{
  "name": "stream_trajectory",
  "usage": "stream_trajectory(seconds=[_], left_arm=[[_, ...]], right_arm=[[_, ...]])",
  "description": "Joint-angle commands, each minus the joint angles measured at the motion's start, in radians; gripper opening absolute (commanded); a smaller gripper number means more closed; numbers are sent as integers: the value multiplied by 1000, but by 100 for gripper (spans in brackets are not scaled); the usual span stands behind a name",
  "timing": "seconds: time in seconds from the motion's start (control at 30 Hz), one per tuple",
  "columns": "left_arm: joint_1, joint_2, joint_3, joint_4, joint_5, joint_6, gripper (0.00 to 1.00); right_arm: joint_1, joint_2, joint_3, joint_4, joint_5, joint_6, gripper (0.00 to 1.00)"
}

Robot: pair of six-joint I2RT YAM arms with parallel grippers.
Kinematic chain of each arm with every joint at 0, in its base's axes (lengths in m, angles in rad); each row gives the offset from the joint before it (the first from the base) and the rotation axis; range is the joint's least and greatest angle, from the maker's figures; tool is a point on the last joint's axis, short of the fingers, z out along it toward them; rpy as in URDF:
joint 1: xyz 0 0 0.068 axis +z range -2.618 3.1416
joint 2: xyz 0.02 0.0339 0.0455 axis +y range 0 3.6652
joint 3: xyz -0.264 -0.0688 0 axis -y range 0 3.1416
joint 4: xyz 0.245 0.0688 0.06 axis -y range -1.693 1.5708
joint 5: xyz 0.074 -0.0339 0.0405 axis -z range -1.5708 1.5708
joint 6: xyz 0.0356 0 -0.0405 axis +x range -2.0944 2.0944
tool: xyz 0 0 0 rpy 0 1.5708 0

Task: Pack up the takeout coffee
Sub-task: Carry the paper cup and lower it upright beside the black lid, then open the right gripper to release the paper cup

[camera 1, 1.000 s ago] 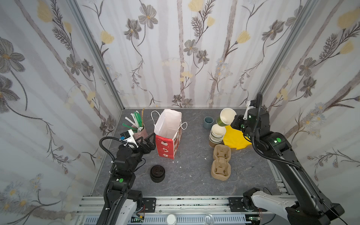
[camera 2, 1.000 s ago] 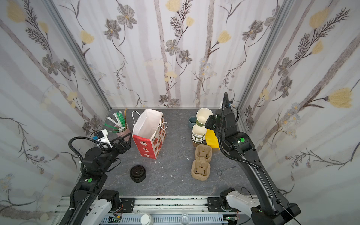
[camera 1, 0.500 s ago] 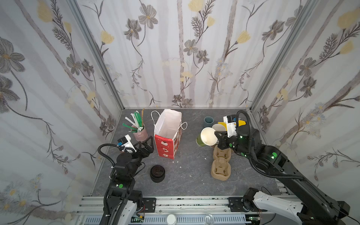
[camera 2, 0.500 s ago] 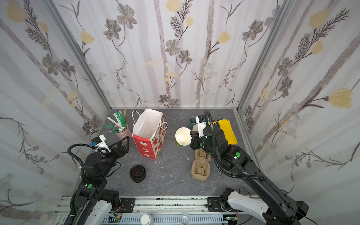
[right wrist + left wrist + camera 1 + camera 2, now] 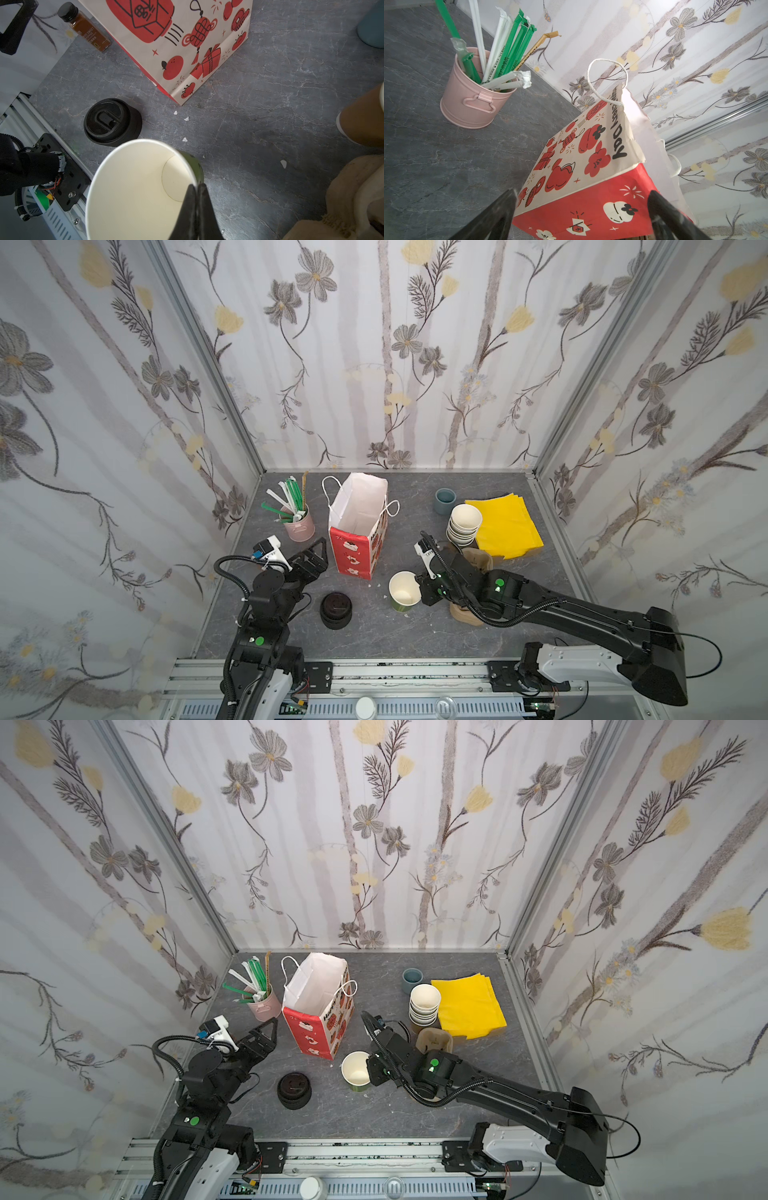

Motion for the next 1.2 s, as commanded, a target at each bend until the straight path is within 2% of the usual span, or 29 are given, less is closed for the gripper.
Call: stream_trajectory(seconds=[0.0,0.33,0.8,1.17], left_arm=[[0,-11,-15,-1,1,-36,100],[0,-9,-38,-6,14,-97,98],[1,-4,-44,-6,40,-97,99],[0,21,-56,-12,85,-120,99]], right_arm=[[5,34,-2,61,53,37,0],[24,136,16,91,69,51,0],[38,192,17,115,109,59,0],[44,193,8,112,123,75,25]])
